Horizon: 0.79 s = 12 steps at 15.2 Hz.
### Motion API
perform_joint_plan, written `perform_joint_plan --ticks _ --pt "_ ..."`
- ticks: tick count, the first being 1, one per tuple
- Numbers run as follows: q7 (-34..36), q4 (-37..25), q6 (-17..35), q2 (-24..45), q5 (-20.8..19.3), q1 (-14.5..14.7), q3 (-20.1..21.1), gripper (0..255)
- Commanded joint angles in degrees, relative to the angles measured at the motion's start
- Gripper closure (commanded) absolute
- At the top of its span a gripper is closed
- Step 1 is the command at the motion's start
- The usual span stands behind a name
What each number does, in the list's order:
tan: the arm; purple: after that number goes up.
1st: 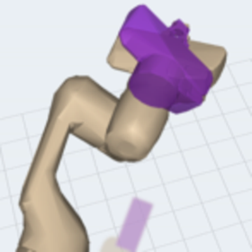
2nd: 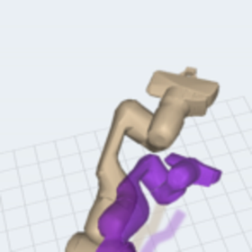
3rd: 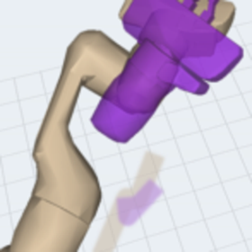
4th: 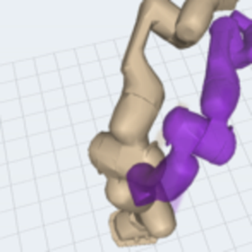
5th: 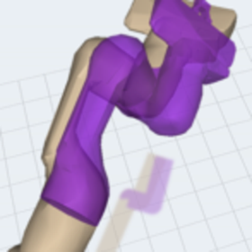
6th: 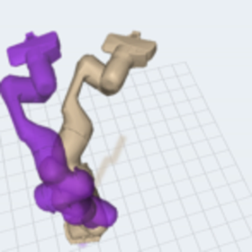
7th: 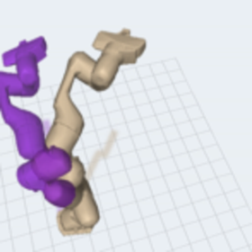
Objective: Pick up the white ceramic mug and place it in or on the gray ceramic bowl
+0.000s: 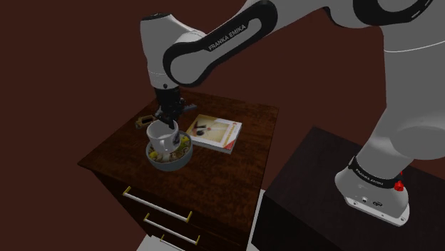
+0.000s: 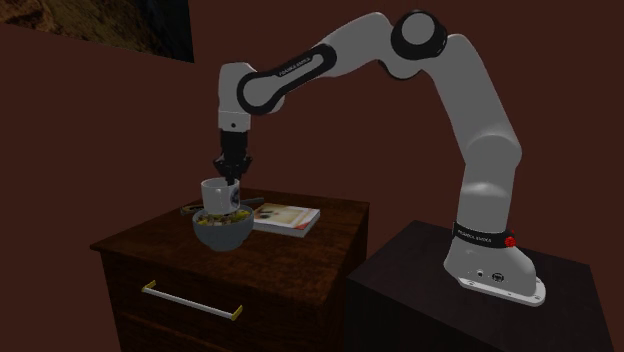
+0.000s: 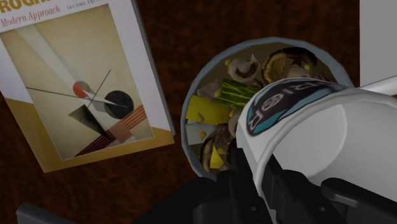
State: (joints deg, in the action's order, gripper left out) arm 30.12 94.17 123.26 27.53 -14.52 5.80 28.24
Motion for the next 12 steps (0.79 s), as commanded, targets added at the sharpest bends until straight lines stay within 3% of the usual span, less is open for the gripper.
perform_joint_plan --ticks 1,9,10,12 --pt "0.21 0.8 1.43 0.66 -0.43 0.07 -0.26 255" --pt "0.34 1.1 2.03 0.99 -0.64 0.13 -0.38 255" --pt "0.32 1.1 2.04 1.0 -0.64 0.12 -0.39 0" --pt "0.33 1.07 2.05 1.04 -0.65 0.14 -0.39 0"
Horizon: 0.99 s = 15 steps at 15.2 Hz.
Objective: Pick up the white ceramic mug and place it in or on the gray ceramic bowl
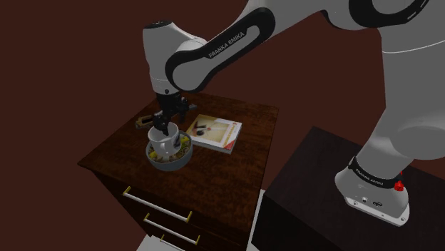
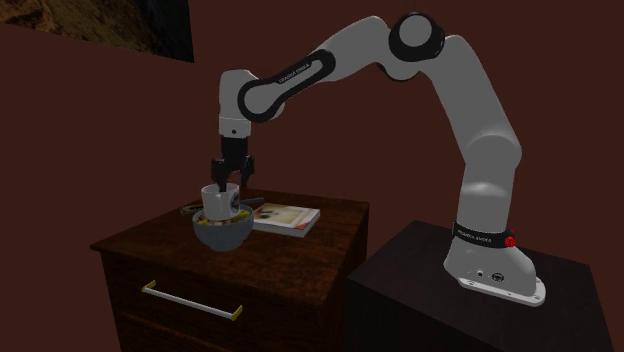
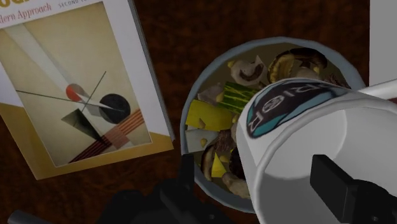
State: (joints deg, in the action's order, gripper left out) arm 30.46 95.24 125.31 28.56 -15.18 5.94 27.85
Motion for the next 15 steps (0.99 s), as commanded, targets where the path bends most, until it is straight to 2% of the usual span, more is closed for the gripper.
perform_joint_plan --ticks 1,3,7,15 --pt "0.0 0.0 0.0 0.01 0.0 0.01 0.0 0" --pt "0.01 0.03 -0.01 -0.03 0.01 0.0 0.01 0" --pt "-1.26 -2.08 -5.42 -3.68 2.11 -0.88 1.18 0" --pt "-1.26 -2.08 -5.42 -3.68 2.12 -0.87 1.18 0"
